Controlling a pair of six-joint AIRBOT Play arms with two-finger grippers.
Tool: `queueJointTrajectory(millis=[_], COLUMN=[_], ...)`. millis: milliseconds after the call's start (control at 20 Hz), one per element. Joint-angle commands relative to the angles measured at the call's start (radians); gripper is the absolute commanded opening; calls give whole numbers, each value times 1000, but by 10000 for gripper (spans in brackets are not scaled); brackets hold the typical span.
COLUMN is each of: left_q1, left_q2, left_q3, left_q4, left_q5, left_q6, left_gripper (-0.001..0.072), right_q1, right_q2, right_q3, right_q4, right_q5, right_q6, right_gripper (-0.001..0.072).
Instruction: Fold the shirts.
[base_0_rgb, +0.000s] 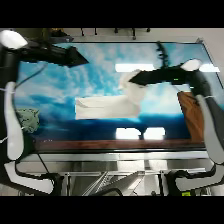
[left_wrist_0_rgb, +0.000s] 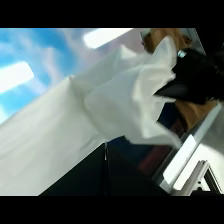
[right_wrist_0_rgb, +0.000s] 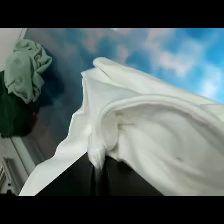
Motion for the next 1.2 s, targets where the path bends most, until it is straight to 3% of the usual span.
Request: queueJointTrajectory(millis=[0,50,100,200,300,350,400,450,550,750,850,1050,1150], left_q1=[180,202,214,217,207,198,195,193,193,201,201,201,201], left_q2=[152,179,202,235,246,246,246,246,246,246,246,246,246], left_q3=[-53,-95,-147,-253,-336,-364,-388,-406,-426,-426,-426,-426,-426], left_q4=[-4,-4,-5,-5,-7,-7,-8,-17,-79,-109,-109,-109,-110], left_q5=[-41,-28,-14,3,9,10,10,11,18,24,24,24,24], left_q6=[52,71,96,130,159,167,172,179,201,202,201,199,199], left_gripper=[14,14,14,14,14,14,14,14,14,14,14,14,14], right_q1=[353,442,527,655,698,688,665,625,511,208,83,-47,-63], right_q2=[-109,-165,-222,-298,-294,-265,-226,-184,-110,-37,-40,-62,-101], right_q3=[1,1,1,2,2,2,2,2,2,1,-4,-60,-93], right_q4=[13,15,39,131,121,105,71,43,-31,-309,-352,-356,-355], right_q5=[-458,-593,-730,-955,-966,-927,-879,-821,-691,-323,-188,-131,-130], right_q6=[-39,-90,-146,-331,-415,-425,-423,-402,-272,119,168,172,194], right_gripper=[21,79,188,189,231,475,499,454,453,453,455,469,658])
